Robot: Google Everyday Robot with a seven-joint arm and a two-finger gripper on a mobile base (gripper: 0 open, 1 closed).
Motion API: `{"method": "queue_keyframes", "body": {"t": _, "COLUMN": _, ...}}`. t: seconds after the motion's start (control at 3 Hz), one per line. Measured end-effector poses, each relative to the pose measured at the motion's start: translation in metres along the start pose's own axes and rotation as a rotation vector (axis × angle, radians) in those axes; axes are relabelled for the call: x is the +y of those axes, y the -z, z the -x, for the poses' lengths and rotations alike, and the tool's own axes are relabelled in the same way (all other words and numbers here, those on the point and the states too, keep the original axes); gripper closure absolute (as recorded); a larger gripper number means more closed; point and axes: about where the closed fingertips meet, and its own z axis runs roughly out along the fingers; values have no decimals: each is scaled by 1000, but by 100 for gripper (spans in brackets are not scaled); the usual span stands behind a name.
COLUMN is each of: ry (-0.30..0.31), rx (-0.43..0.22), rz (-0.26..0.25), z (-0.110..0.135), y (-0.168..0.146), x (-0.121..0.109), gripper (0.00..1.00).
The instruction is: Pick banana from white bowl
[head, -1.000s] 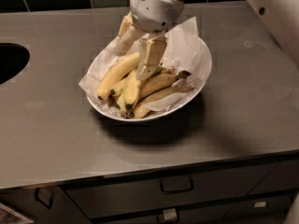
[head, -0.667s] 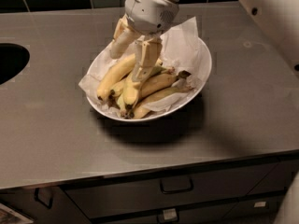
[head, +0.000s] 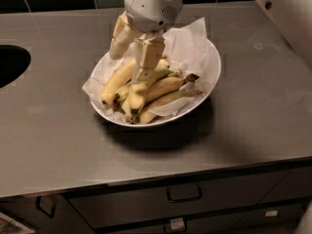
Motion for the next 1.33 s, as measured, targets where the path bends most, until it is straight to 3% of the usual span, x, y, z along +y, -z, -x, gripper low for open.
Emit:
{"method": "queue_keyframes", "body": {"t": 0.33, "ry": -4, "rx": -8, "rz": -33, "z": 2, "y": -1, "x": -7, "gripper": 46}}
{"method": "queue_keyframes", "body": {"t": 1.33, "ry": -36, "rx": -24, "rz": -6, "z": 3, "y": -8, "x": 11, "gripper": 47}}
